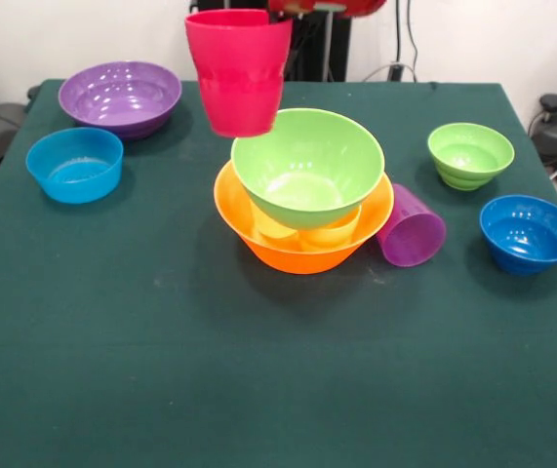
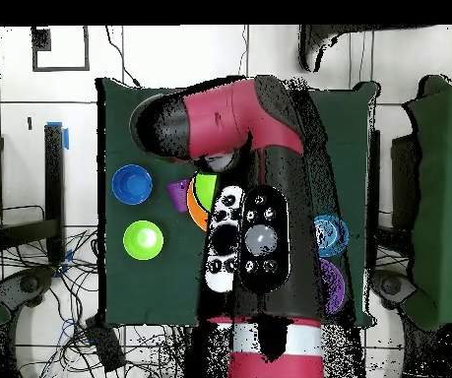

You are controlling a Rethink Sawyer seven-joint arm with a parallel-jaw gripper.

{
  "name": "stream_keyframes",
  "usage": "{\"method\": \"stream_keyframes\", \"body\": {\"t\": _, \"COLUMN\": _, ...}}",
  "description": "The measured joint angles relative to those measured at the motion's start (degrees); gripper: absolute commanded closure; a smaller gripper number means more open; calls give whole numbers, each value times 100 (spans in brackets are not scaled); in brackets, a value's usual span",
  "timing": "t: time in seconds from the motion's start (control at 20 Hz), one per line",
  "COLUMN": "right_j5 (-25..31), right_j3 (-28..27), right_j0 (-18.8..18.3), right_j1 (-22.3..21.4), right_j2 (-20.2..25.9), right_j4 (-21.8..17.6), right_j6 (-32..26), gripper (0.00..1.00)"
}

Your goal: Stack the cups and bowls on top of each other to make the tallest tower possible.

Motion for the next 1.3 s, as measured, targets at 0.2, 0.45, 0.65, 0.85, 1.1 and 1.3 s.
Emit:
{"method": "stream_keyframes", "body": {"t": 0.2, "right_j5": 525, "right_j3": -262, "right_j0": 144, "right_j1": 329, "right_j2": -128, "right_j4": 1, "right_j6": 11, "gripper": 100}}
{"method": "stream_keyframes", "body": {"t": 0.45, "right_j5": 1186, "right_j3": -500, "right_j0": 190, "right_j1": 650, "right_j2": -233, "right_j4": 83, "right_j6": 11, "gripper": 100}}
{"method": "stream_keyframes", "body": {"t": 0.65, "right_j5": 1512, "right_j3": -594, "right_j0": 189, "right_j1": 802, "right_j2": -305, "right_j4": 117, "right_j6": 11, "gripper": 100}}
{"method": "stream_keyframes", "body": {"t": 0.85, "right_j5": 1661, "right_j3": -635, "right_j0": 189, "right_j1": 882, "right_j2": -344, "right_j4": 166, "right_j6": 11, "gripper": 100}}
{"method": "stream_keyframes", "body": {"t": 1.1, "right_j5": 1710, "right_j3": -678, "right_j0": 189, "right_j1": 906, "right_j2": -366, "right_j4": 304, "right_j6": 11, "gripper": 100}}
{"method": "stream_keyframes", "body": {"t": 1.3, "right_j5": 1749, "right_j3": -697, "right_j0": 195, "right_j1": 906, "right_j2": -382, "right_j4": 458, "right_j6": 11, "gripper": 100}}
